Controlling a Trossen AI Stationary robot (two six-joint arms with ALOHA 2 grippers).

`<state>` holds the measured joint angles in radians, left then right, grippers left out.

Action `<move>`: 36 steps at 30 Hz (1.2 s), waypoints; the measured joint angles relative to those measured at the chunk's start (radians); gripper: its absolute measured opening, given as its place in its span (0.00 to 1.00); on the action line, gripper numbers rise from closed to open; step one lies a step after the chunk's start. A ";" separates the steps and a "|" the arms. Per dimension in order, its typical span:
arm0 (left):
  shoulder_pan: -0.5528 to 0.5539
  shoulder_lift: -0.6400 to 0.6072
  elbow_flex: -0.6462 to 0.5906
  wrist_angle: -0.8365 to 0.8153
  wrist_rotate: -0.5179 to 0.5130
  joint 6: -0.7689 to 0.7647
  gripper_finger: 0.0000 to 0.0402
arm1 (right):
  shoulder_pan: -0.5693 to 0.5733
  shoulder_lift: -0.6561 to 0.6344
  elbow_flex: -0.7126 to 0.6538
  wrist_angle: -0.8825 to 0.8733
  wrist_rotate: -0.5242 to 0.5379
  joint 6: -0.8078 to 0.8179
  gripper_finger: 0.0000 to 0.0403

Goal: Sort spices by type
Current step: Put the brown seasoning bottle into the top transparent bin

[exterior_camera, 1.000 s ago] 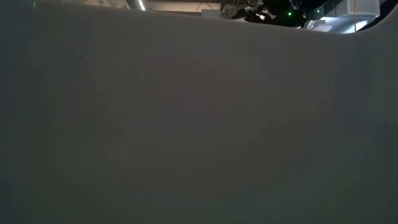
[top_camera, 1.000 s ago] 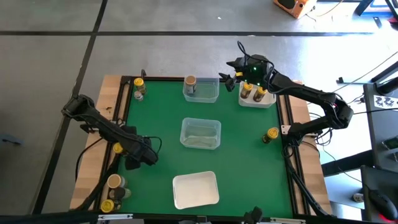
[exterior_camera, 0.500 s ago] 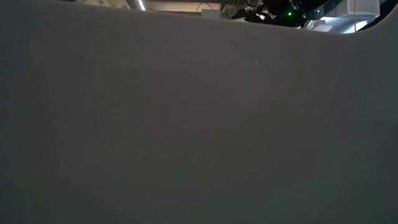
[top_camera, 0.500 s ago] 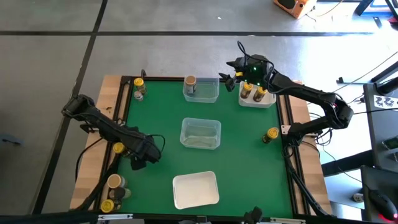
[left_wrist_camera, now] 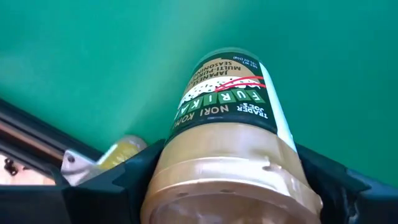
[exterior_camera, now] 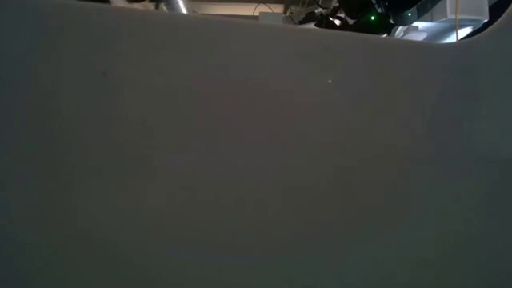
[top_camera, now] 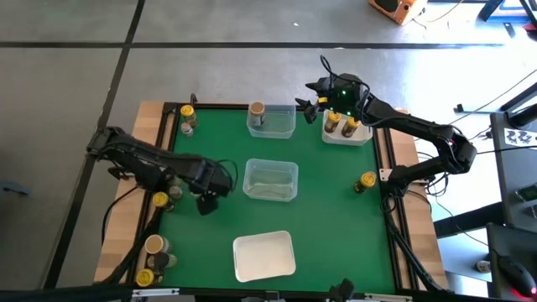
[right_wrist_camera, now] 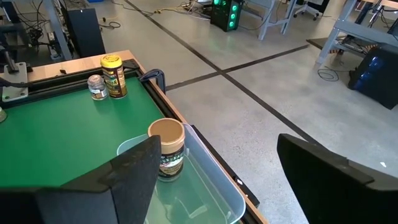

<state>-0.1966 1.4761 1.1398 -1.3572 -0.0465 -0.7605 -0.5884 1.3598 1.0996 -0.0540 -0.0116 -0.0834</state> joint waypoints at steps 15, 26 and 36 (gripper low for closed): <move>0.214 0.000 0.260 0.004 -0.232 0.131 0.69 | 0.000 0.000 0.000 0.000 0.000 0.000 0.79; 0.319 0.000 0.305 0.227 -0.251 0.302 0.69 | 0.000 0.000 0.000 0.000 0.000 0.000 0.79; 0.378 0.069 0.410 0.284 -0.254 0.430 0.69 | 0.000 0.000 0.000 0.001 0.000 0.010 0.79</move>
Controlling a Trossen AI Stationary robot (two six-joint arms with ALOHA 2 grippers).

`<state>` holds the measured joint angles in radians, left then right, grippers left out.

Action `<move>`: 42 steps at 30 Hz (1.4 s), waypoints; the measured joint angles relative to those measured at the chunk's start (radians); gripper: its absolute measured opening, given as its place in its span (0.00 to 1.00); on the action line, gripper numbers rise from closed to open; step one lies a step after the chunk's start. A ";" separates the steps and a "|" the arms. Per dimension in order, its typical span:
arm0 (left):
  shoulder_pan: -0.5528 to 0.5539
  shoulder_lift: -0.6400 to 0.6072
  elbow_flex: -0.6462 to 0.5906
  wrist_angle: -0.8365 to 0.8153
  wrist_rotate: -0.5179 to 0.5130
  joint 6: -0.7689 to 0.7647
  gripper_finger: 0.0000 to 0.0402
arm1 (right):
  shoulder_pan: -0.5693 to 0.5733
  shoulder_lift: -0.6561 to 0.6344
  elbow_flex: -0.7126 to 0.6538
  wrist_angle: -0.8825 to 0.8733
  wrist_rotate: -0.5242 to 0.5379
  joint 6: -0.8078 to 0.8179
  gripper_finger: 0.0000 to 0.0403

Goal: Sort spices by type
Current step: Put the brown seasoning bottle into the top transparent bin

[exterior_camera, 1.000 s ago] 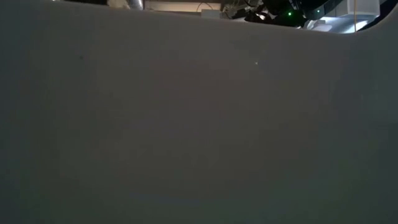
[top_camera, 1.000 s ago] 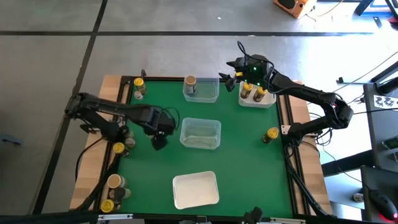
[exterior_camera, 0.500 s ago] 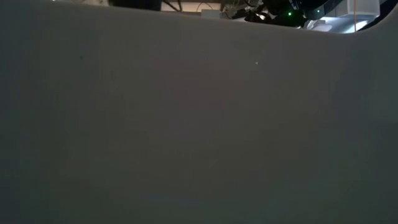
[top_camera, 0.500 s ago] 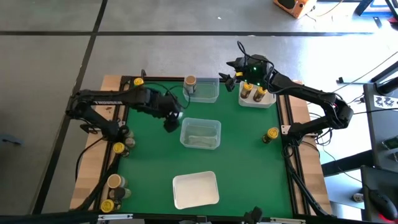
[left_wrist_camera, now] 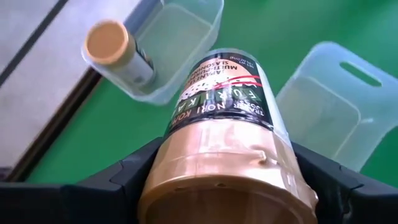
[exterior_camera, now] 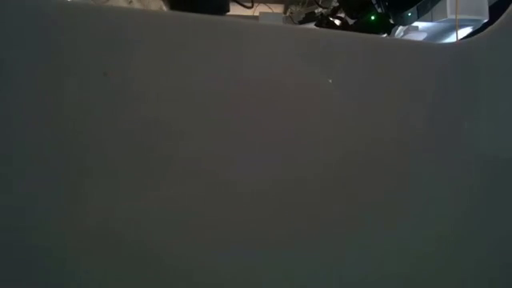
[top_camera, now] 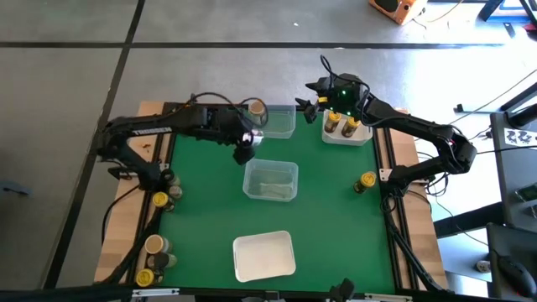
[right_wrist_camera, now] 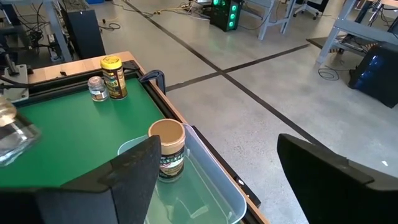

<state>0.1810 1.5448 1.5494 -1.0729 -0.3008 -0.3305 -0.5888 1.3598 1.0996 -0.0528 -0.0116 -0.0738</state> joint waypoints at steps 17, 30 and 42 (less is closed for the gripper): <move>0.147 0.312 0.311 -0.102 -0.048 0.163 0.69 | 0.000 0.000 0.000 0.000 0.002 -0.009 0.79; 0.277 0.450 0.311 -0.118 0.005 0.262 0.69 | 0.000 0.000 0.000 0.000 0.003 -0.010 0.79; 0.318 0.497 0.308 -0.098 0.027 0.300 0.70 | 0.000 0.000 0.000 -0.001 0.003 -0.013 0.79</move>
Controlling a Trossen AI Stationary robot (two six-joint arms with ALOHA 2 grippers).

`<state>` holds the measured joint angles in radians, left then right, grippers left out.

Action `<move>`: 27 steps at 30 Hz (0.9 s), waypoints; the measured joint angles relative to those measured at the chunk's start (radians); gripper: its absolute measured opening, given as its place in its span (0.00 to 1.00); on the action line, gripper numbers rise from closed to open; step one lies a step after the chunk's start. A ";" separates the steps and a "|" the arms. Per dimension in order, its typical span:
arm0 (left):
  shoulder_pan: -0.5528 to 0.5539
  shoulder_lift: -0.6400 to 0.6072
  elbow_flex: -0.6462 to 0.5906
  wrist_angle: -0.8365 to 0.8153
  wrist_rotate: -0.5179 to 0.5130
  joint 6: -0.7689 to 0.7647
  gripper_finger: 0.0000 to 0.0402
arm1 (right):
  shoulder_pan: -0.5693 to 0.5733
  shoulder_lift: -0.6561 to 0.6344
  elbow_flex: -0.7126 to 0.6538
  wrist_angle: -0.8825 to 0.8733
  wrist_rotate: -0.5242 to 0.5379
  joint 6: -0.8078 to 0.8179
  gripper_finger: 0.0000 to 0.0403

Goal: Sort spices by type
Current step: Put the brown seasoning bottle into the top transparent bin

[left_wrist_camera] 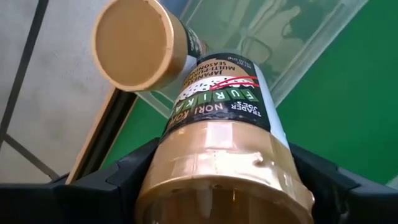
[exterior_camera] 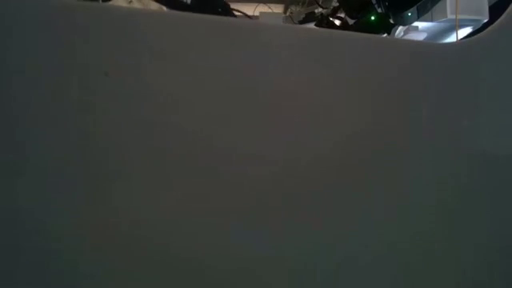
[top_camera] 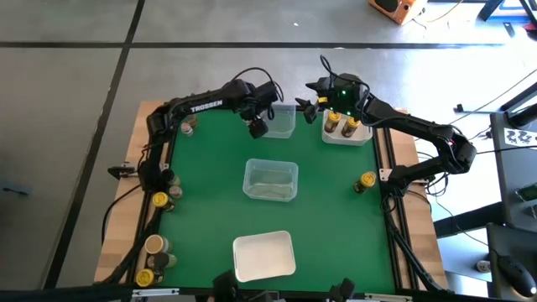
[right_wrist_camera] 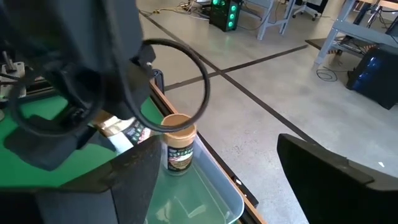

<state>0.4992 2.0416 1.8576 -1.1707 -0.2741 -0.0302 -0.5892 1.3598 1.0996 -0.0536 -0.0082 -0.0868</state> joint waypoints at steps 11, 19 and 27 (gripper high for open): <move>0.002 0.087 -0.001 0.004 0.001 0.014 0.73 | 0.000 0.000 0.000 0.000 0.000 0.000 0.79; 0.001 0.096 -0.001 0.015 0.003 0.002 0.73 | 0.000 0.000 0.000 0.000 0.000 0.000 0.79; 0.001 0.096 -0.001 0.035 0.003 -0.036 0.74 | 0.000 0.000 0.000 0.000 0.000 0.000 0.79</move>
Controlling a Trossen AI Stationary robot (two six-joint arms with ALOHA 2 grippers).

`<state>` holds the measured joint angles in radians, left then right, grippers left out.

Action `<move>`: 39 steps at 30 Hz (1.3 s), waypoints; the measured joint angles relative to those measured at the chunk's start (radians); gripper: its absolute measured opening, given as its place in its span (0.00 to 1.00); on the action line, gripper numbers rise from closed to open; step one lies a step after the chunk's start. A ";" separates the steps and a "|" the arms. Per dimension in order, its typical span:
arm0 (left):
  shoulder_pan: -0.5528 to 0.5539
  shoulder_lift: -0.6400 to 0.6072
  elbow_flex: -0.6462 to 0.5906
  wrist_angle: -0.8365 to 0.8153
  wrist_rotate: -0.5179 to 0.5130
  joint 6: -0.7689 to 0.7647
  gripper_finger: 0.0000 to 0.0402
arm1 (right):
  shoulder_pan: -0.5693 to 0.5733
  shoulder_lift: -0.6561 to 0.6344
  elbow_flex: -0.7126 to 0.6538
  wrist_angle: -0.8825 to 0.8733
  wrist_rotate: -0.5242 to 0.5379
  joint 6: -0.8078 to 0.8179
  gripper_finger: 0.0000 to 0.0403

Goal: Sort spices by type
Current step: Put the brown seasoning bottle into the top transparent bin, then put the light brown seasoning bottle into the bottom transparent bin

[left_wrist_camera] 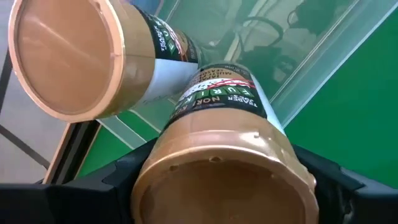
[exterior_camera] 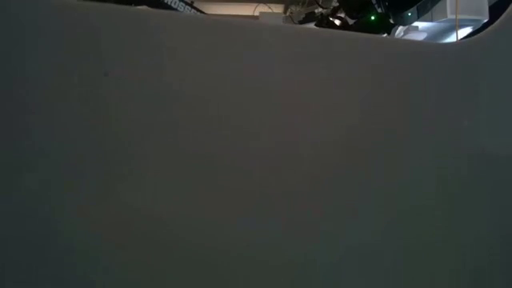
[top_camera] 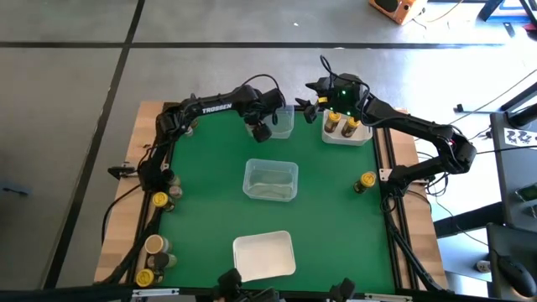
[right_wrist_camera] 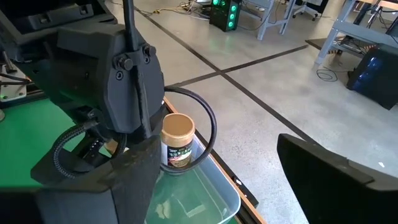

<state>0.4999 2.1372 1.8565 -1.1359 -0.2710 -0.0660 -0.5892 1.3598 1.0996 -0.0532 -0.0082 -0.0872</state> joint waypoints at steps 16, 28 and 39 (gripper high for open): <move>-0.007 -0.051 0.027 -0.081 -0.003 -0.052 0.95 | 0.000 0.000 0.000 0.000 0.001 0.000 0.79; -0.094 -0.340 0.034 -0.121 -0.009 -0.124 0.94 | 0.000 0.000 0.000 0.000 0.001 -0.023 0.79; -0.228 -0.431 0.034 -0.322 -0.022 -0.291 0.94 | 0.000 0.000 0.000 0.000 0.001 -0.023 0.79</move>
<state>0.2723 1.7058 1.8900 -1.4577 -0.2932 -0.3574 -0.5892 1.3598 1.0996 -0.0532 -0.0075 -0.1099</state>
